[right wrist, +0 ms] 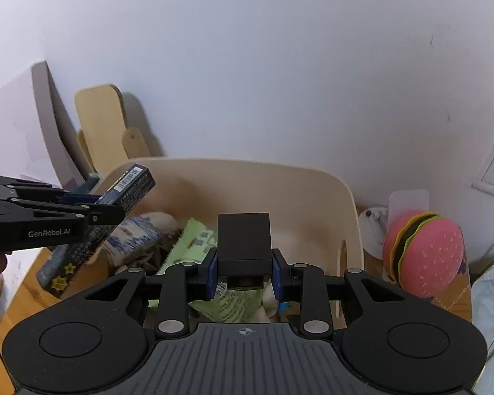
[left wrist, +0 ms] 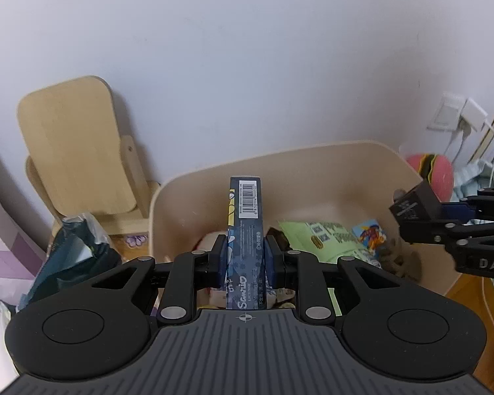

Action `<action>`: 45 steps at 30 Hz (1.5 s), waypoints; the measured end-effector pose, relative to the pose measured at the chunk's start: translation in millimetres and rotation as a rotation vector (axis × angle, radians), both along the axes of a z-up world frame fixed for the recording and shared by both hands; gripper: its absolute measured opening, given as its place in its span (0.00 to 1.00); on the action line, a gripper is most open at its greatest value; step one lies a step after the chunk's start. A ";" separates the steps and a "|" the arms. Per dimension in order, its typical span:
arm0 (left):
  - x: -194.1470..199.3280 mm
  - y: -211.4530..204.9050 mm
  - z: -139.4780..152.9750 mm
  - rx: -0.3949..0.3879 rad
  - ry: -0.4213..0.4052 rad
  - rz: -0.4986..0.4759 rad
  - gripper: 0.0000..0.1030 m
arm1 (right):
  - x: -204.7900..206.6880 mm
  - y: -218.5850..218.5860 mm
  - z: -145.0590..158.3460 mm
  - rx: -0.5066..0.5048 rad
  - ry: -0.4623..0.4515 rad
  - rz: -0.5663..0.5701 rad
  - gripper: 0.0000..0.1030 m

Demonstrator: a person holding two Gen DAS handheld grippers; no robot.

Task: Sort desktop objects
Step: 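Carry both items over the beige bin and open both grippers to drop them, then move the left gripper to the brown hair clip while the right approaches the bread snack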

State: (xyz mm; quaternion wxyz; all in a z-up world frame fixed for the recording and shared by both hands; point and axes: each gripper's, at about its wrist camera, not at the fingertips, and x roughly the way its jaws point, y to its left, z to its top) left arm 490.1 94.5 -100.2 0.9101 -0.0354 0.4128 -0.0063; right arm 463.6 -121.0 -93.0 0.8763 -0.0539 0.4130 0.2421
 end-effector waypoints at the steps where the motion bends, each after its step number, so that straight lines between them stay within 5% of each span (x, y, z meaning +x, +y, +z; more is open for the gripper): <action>1: 0.0 -2.0 -2.1 -0.004 0.010 0.000 0.22 | 1.2 1.6 -4.1 -0.008 0.007 -0.004 0.29; 6: 2.2 -9.4 -12.7 -0.002 0.053 0.012 0.26 | 6.6 8.9 -25.1 -0.053 0.045 -0.015 0.28; 9: -4.5 -10.2 -10.3 0.024 0.049 0.039 0.52 | 6.6 8.0 -33.7 -0.071 0.059 -0.025 0.43; 11: -11.6 -6.6 -5.8 0.015 0.029 0.054 0.57 | 0.8 3.4 -34.2 -0.063 0.044 -0.029 0.51; 14: -21.1 -1.4 1.0 -0.007 0.020 0.077 0.59 | -8.5 -2.3 -29.1 -0.069 -0.007 -0.028 0.66; 23: -86.9 13.4 19.9 -0.081 -0.040 0.206 0.63 | -56.8 -18.2 -4.9 -0.054 -0.143 -0.049 0.78; 28: -134.3 20.2 13.8 -0.123 0.009 0.300 0.66 | -94.1 -23.5 -9.4 -0.042 -0.165 -0.068 0.89; 38: -204.7 -0.1 -49.2 -0.204 0.242 0.355 0.66 | -118.3 -5.6 -64.9 -0.093 0.045 -0.079 0.92; 45: -214.4 -25.4 -65.5 -0.293 0.281 0.379 0.66 | -102.6 -7.3 -93.3 -0.042 0.209 -0.194 0.90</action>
